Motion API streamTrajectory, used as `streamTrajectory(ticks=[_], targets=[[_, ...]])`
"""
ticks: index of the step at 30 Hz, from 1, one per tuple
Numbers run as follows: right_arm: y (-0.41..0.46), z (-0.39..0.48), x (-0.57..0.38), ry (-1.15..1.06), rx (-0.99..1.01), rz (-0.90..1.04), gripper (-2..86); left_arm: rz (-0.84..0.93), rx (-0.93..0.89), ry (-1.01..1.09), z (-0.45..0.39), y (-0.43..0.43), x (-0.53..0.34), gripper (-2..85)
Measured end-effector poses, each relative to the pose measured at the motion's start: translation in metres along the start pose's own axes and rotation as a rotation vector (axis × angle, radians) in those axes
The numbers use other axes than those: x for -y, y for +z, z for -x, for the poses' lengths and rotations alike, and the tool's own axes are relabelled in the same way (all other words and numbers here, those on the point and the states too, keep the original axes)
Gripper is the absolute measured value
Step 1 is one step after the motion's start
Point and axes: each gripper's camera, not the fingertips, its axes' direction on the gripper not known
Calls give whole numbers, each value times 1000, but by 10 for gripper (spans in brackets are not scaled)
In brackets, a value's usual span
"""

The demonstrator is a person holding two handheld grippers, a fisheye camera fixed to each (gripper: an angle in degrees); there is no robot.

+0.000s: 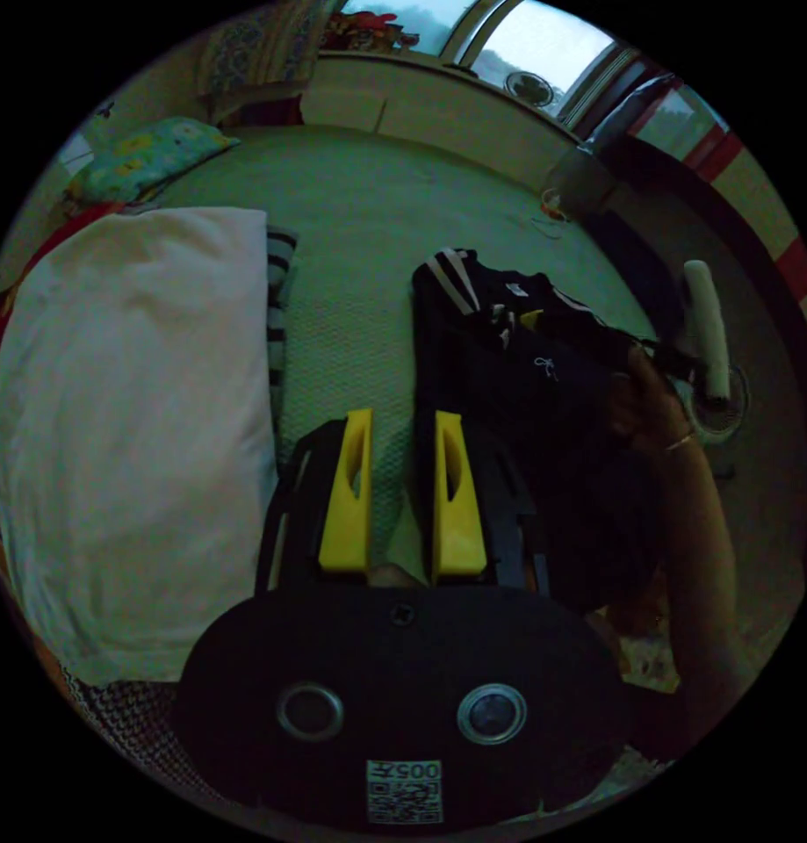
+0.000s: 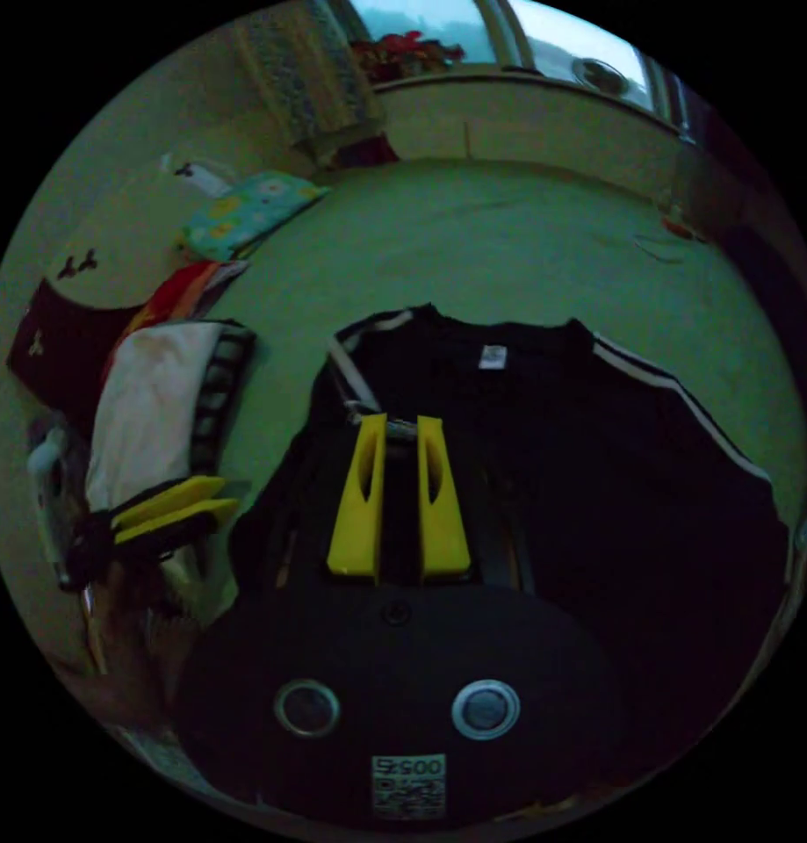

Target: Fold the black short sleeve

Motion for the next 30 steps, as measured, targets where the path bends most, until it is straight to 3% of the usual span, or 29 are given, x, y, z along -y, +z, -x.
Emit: streamTrajectory(ticks=[5, 9, 14, 20, 22, 27, 30], targets=[[9, 42, 26, -187, 9, 4, 47, 5, -38, -9, -9, 11, 7, 111], [43, 62, 47, -265, -57, 146, 46, 24, -21, 11, -18, 20, 12, 111], [59, 50, 38, -145, -258, 262, 35, 37, 30, 32, -26, 28, 16, 117], [54, 28, 12, -51, -235, 362, 39, 38, -1, 13, -23, 34, 19, 118], [47, 28, 16, -56, -219, 342, 41, 30, -5, 10, -23, 35, 19, 117], [20, 44, 59, -151, -207, 56, 57, 16, -22, 23, -26, 40, 19, 118], [40, 54, 89, -239, -215, 63, 62, -8, -70, 21, -26, 43, 21, 119]])
